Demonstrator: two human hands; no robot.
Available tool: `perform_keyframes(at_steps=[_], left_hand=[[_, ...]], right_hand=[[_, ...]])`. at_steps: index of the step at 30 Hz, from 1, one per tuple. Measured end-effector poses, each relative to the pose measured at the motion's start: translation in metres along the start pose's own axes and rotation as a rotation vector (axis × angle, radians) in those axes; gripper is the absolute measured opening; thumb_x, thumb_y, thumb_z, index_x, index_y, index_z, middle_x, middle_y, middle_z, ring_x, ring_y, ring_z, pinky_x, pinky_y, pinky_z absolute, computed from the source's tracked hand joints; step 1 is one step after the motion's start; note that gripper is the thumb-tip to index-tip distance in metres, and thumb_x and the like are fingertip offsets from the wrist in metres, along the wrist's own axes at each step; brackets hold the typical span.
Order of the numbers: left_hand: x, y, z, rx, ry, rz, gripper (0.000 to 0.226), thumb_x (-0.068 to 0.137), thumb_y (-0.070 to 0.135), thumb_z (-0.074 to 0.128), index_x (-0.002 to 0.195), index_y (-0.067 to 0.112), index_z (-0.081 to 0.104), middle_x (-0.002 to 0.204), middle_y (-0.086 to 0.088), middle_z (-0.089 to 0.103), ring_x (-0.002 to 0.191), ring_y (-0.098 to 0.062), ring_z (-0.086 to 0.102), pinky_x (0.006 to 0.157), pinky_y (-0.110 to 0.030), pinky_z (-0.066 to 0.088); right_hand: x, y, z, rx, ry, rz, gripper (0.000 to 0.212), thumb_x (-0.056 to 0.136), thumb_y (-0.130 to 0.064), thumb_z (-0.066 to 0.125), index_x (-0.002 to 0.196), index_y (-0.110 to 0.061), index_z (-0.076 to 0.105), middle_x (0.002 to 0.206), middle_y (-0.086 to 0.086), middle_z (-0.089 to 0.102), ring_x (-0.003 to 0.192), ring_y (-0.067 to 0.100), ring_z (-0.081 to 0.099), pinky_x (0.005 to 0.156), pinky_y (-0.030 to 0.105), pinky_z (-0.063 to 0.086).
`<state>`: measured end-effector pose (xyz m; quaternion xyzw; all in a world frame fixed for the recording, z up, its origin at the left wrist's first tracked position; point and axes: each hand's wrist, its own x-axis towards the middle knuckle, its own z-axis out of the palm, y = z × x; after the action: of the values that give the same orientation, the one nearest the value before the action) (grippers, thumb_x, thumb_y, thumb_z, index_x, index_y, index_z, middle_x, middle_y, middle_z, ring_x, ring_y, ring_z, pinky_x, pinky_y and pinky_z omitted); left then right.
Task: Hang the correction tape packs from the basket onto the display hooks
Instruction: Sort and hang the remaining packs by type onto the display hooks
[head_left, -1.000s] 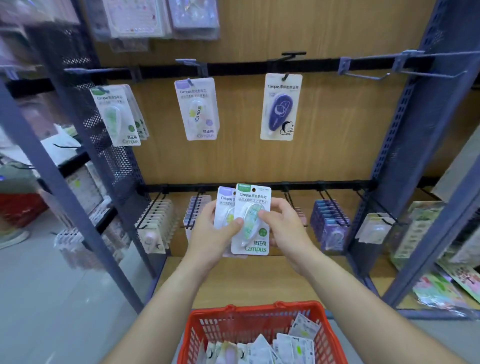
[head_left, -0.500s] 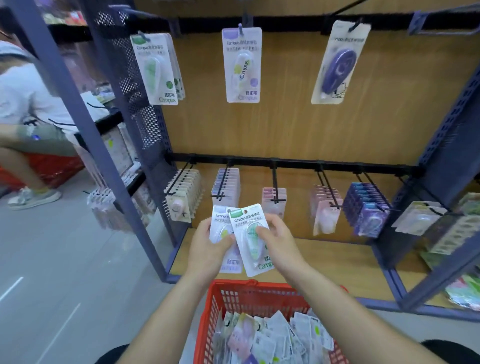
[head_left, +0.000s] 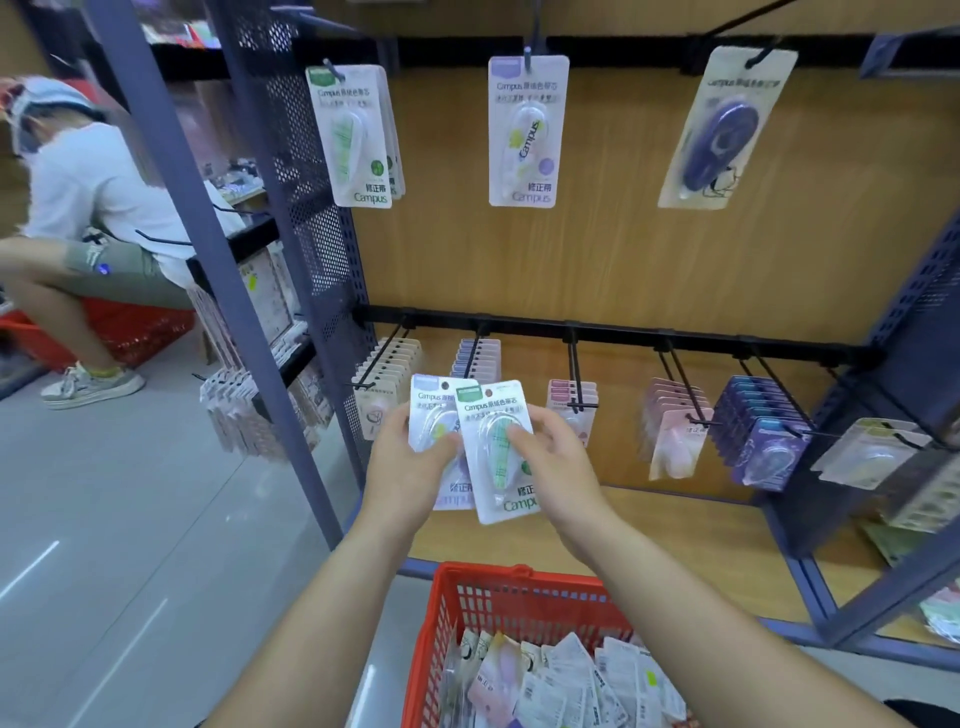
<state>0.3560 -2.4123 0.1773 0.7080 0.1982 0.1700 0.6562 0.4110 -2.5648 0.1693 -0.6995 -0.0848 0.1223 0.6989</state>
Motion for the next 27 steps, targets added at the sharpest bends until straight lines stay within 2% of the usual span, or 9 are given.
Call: perform_keyframes(at_steps=[2,5,9,13,15,19,23,27], left_hand=[[0.002,0.016,-0.004,-0.015,-0.012,0.042,0.034,0.096,0.006,0.065,0.125,0.023,0.063,0.114,0.007,0.075,0.102,-0.017,0.074,0.086,-0.047,0.062],[0.01,0.045,-0.014,0.0,0.026,0.113,0.035,0.095,0.003,0.061,0.122,0.024,0.065,0.111,0.007,0.075,0.1,-0.015,0.074,0.081,-0.04,0.063],[0.03,0.082,-0.044,-0.049,0.179,0.145,0.043,0.09,0.0,0.059,0.126,0.022,0.062,0.113,0.002,0.073,0.101,-0.021,0.072,0.083,-0.051,0.062],[0.049,0.111,-0.082,-0.117,0.228,0.231,0.05,0.091,-0.007,0.062,0.133,0.019,0.059,0.114,0.005,0.074,0.097,-0.01,0.073,0.072,-0.029,0.062],[0.06,0.12,-0.098,-0.132,0.231,0.248,0.048,0.091,-0.009,0.063,0.133,0.016,0.06,0.119,0.0,0.074,0.104,-0.014,0.073,0.078,-0.03,0.062],[0.083,0.13,-0.119,-0.161,0.22,0.258,0.044,0.091,-0.006,0.067,0.129,0.016,0.063,0.116,-0.001,0.076,0.102,-0.018,0.074,0.068,-0.026,0.06],[0.101,0.131,-0.131,-0.177,0.204,0.264,0.044,0.091,-0.003,0.068,0.13,0.016,0.063,0.114,-0.001,0.077,0.104,-0.021,0.075,0.074,-0.033,0.06],[0.111,0.129,-0.137,-0.207,0.194,0.274,0.045,0.091,-0.003,0.068,0.132,0.015,0.062,0.114,0.0,0.077,0.102,-0.019,0.075,0.07,-0.028,0.06]], right_hand=[[0.003,-0.018,0.002,0.0,-0.035,-0.034,0.02,0.105,-0.027,0.056,0.125,-0.028,0.061,0.104,-0.014,0.078,0.095,0.005,0.074,0.083,0.033,0.059],[0.013,-0.048,0.008,-0.01,-0.07,-0.102,0.024,0.104,-0.025,0.06,0.128,-0.022,0.062,0.108,-0.009,0.078,0.098,0.011,0.075,0.084,0.038,0.061],[0.04,-0.102,0.035,-0.022,-0.061,-0.212,0.019,0.099,-0.024,0.068,0.115,-0.014,0.068,0.098,-0.003,0.08,0.089,0.014,0.077,0.077,0.035,0.063],[0.078,-0.157,0.076,-0.008,-0.038,-0.302,0.015,0.096,-0.025,0.072,0.106,-0.015,0.066,0.098,0.0,0.078,0.089,0.016,0.076,0.081,0.036,0.063],[0.098,-0.179,0.096,-0.017,-0.023,-0.341,0.013,0.096,-0.027,0.073,0.101,-0.021,0.063,0.098,-0.002,0.077,0.091,0.016,0.075,0.083,0.039,0.062],[0.13,-0.21,0.125,-0.018,-0.021,-0.396,0.014,0.095,-0.029,0.073,0.102,-0.023,0.062,0.102,-0.002,0.077,0.09,0.013,0.074,0.077,0.034,0.061],[0.151,-0.224,0.142,-0.008,-0.017,-0.419,0.015,0.097,-0.028,0.071,0.107,-0.021,0.063,0.103,-0.002,0.077,0.089,0.012,0.076,0.068,0.028,0.061],[0.164,-0.229,0.149,-0.013,0.0,-0.42,0.015,0.097,-0.031,0.07,0.107,-0.022,0.064,0.101,-0.003,0.077,0.086,0.01,0.075,0.063,0.025,0.058]])
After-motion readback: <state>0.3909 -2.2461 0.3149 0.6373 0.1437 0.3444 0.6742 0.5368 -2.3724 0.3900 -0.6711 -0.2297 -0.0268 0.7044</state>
